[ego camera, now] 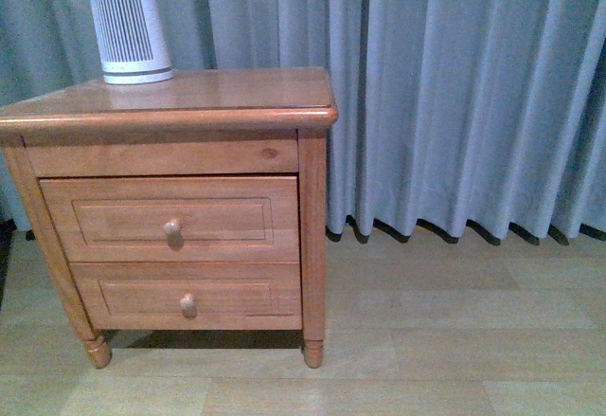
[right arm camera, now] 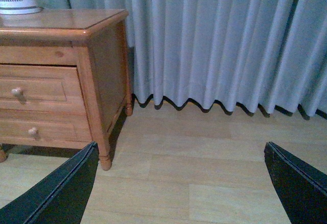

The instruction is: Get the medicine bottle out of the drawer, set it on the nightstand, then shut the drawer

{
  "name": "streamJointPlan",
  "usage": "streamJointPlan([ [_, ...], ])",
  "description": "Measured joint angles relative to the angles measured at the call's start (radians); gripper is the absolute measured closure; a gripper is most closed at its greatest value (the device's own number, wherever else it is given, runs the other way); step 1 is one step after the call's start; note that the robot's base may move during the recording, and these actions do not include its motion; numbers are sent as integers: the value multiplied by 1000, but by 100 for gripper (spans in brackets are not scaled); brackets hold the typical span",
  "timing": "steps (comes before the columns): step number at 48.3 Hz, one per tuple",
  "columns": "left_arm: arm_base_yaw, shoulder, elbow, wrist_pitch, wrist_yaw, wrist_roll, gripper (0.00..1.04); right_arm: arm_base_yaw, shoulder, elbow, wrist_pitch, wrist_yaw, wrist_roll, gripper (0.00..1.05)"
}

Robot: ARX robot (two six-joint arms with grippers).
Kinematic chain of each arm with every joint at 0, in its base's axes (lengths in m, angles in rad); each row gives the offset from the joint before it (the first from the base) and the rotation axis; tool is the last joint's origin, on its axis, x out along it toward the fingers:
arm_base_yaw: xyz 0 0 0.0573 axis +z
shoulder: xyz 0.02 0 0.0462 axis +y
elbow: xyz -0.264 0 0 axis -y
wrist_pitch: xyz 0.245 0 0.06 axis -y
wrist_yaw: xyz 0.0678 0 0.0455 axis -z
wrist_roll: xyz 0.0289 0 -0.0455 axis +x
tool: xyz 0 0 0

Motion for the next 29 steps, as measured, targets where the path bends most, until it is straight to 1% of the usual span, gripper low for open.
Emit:
streamJointPlan([
  [1, 14, 56, 33, -65, 48, -10, 6, 0, 0, 0, 0, -1, 0, 7],
  [4, 40, 183, 97, -165, 125, -28, 6, 0, 0, 0, 0, -1, 0, 7],
  [7, 58, 305, 150, -150, 176, -40, 6, 0, 0, 0, 0, 0, 0, 7],
  [12, 68, 475, 261, -21, 194, -42, 6, 0, 0, 0, 0, 0, 0, 7],
  [16, 58, 623, 365, 102, 192, -41, 6, 0, 0, 0, 0, 0, 0, 7],
  [20, 20, 819, 481, 256, 158, -34, 6, 0, 0, 0, 0, 0, 0, 7],
  [24, -13, 945, 540, 347, 146, -35, 6, 0, 0, 0, 0, 0, 0, 7],
  [26, -42, 1038, 574, 416, 120, -33, 6, 0, 0, 0, 0, 0, 0, 7],
  [29, -67, 1133, 603, 480, 102, -24, 6, 0, 0, 0, 0, 0, 0, 7],
])
